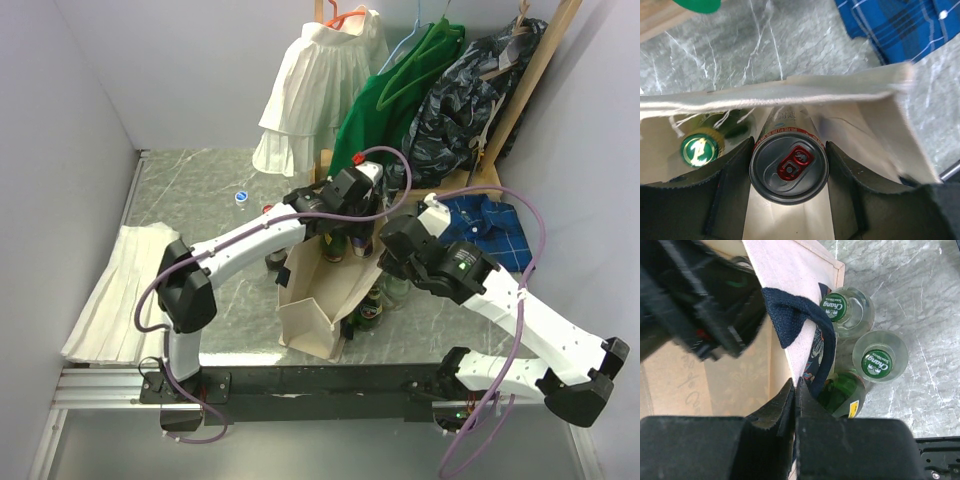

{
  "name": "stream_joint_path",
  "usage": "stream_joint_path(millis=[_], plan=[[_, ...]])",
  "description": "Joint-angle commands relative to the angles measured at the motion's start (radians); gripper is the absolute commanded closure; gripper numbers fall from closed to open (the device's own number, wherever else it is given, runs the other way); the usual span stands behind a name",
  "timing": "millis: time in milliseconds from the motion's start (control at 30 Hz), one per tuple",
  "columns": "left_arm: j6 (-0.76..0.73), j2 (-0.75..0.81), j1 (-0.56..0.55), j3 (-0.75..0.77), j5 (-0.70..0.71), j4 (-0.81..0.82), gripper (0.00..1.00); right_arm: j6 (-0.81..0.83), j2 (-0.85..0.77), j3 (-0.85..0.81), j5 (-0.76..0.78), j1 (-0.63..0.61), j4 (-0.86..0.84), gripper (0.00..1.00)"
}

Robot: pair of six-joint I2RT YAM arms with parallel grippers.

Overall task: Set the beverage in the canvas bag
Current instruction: Place the drink in the canvas bag.

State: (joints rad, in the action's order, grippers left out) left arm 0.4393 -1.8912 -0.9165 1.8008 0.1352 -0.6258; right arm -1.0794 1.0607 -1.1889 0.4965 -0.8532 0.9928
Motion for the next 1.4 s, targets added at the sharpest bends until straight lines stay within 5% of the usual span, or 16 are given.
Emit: stream_joint_path(millis=[0, 1133, 1367], plan=[[0.001, -0.003, -0.001, 0.035, 0.007, 0.089, 0.99, 0.006, 0.007, -0.024, 0.039, -0.001, -0.019, 1.00], [-0.051, -0.186, -0.022, 0.152, 0.138, 0.052, 0.99, 0.016, 0.035, -0.041, 0.048, -0.003, -0.026, 0.99], [-0.062, -0.210, -0.033, 0.164, 0.173, 0.035, 0.84, 0.019, 0.038, -0.044, 0.053, -0.003, -0.023, 0.99]])
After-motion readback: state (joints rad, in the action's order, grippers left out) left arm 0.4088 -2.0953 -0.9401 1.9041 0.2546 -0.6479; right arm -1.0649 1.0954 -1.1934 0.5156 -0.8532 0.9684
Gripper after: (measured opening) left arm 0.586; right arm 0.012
